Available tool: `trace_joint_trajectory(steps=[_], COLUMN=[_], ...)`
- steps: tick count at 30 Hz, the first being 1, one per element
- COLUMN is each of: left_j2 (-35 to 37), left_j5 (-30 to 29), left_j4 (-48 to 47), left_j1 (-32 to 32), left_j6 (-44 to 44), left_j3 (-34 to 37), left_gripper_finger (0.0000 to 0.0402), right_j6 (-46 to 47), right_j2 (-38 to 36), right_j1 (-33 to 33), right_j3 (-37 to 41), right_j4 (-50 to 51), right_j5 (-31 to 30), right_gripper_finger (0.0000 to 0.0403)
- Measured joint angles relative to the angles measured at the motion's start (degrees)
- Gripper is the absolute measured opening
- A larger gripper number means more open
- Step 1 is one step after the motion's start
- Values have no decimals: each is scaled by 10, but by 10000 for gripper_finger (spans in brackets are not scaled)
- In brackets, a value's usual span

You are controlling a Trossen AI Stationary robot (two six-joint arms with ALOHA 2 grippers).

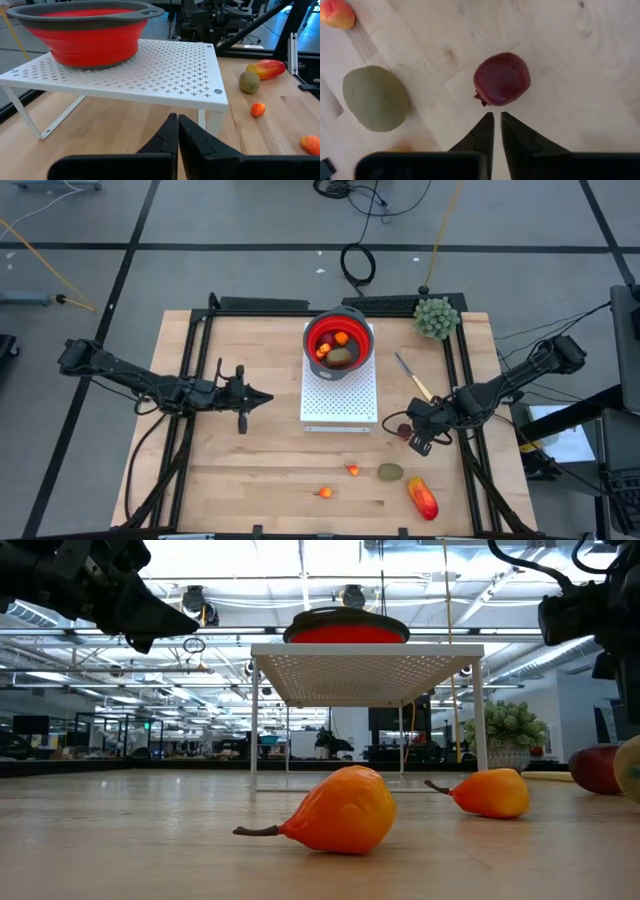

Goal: Pick & Place Fruit
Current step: Put the red pomegranate into the red strainer bowl

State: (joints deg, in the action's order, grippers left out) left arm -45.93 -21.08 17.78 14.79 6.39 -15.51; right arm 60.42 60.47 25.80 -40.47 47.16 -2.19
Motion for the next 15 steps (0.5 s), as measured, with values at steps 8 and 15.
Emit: trace_joint_trajectory(steps=[8, 15], left_j2=[0, 0], left_j5=[0, 1], left_j4=[0, 0], left_j1=[0, 0], left_j6=[1, 1], left_j3=[0, 0], left_gripper_finger=[14, 19], right_j6=[-19, -43], right_j2=[0, 0], right_j1=[-15, -41], right_j3=[0, 0], right_j4=[-1, -2], right_j5=[-10, -8], right_gripper_finger=[110, 184])
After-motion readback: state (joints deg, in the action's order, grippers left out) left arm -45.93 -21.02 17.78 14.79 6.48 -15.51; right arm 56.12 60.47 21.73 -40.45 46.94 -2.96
